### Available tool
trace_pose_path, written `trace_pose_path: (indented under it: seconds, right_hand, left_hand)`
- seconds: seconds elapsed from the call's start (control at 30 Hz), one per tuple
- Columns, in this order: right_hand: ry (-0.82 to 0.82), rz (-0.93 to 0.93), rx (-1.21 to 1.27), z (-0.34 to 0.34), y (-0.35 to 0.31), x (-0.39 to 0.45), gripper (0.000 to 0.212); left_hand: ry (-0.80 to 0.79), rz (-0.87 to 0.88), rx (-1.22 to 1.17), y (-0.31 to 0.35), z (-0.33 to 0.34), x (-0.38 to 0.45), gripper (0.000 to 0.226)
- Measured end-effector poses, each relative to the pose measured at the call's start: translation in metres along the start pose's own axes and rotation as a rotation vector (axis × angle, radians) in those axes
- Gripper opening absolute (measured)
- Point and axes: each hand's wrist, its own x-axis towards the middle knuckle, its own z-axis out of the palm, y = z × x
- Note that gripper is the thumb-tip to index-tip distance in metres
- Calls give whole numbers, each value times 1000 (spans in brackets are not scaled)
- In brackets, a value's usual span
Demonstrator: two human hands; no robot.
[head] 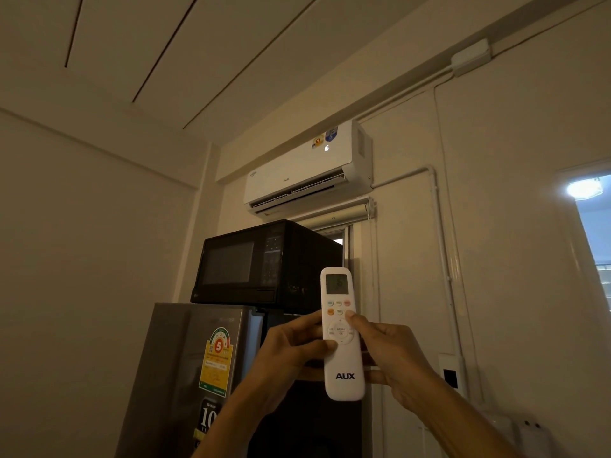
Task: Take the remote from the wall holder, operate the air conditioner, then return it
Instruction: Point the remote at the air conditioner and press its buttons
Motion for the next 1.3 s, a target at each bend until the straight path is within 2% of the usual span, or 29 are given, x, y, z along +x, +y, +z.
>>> trace_pose_path:
  seconds: [0.7, 1.0, 1.3]
  right_hand:
    - [8, 13, 23, -4, 7, 6, 17]
    - [-14, 7, 17, -6, 5, 2, 22]
    - [-52, -10, 33, -10, 6, 0, 19]
  left_hand:
    - [12, -4, -1, -1, 4, -3, 42]
    - [17, -5, 7, 2, 7, -5, 40]
    - [5, -6, 14, 6, 7, -8, 41]
